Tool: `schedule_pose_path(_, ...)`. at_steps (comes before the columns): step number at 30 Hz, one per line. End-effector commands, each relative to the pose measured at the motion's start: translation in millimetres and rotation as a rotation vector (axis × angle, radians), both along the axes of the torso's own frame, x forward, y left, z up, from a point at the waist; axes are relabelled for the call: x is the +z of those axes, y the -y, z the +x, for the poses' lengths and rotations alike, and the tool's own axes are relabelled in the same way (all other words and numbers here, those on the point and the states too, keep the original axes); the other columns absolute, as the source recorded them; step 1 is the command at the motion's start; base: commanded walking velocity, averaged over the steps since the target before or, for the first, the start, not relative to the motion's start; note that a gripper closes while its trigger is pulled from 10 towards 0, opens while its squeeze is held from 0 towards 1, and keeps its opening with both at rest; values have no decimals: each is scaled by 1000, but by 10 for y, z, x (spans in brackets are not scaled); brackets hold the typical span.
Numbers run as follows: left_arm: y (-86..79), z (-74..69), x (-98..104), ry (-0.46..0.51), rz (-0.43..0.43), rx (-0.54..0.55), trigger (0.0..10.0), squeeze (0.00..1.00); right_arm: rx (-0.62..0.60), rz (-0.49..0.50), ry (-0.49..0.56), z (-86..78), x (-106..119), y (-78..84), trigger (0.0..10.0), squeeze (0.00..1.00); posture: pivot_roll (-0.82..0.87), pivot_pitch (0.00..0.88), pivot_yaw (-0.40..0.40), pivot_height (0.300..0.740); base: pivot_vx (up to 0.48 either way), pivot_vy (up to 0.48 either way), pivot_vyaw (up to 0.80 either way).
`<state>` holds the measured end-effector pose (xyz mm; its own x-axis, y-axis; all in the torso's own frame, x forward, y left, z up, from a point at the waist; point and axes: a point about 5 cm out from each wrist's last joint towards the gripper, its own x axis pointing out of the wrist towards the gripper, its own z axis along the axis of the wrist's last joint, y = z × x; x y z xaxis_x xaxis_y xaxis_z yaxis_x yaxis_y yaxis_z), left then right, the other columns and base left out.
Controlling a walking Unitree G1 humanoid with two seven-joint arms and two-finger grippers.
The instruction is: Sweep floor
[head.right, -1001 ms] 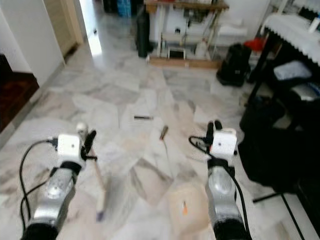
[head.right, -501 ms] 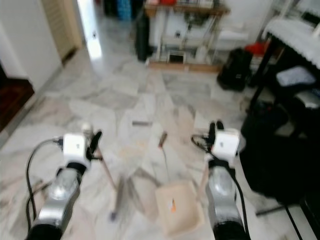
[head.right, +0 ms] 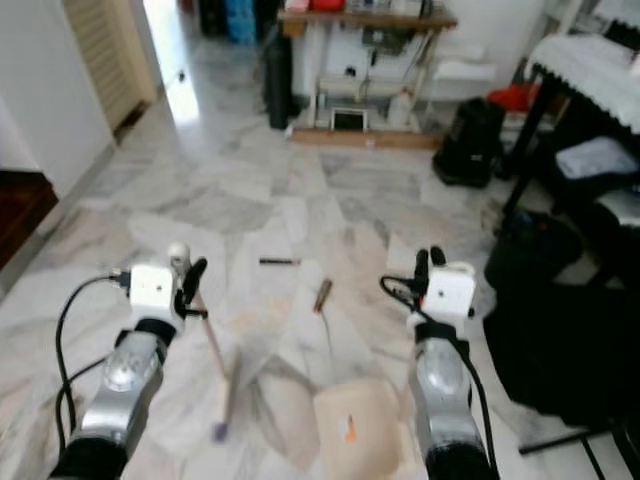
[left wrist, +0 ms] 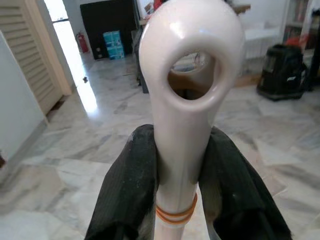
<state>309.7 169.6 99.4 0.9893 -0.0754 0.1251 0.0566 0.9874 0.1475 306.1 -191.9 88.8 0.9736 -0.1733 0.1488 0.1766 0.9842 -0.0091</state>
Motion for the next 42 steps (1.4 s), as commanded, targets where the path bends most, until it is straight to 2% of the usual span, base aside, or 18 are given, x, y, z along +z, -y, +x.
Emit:
schedule_pose_path(1,124,71,118,52,-15,-37,10000,0,-20,-10,50,39,119,74,10000,0,-11,0,-3,740,349,0,0)
schedule_pose_path(12,109,102,159,62,-26,-25,10000,0,-49,-19,67,17,170,138,10000,0,-65,0,2,740,350,0,0)
schedule_pose_path(19,92,117,175,58,-16,-37,10000,0,-62,-10,83,26,203,109,10000,0,-66,0,36,740,351,0,0)
schedule_pose_path(27,63,159,248,81,-11,-19,10000,0,-59,5,74,13,176,73,10000,0,-25,0,28,740,351,0,0)
schedule_pose_path(36,21,131,249,84,-9,-2,10000,0,-59,12,75,37,197,65,10000,0,-4,0,15,740,352,0,0)
schedule_pose_path(42,11,96,221,82,-10,10,10000,0,-51,13,49,6,132,39,10000,0,5,0,8,740,351,0,0)
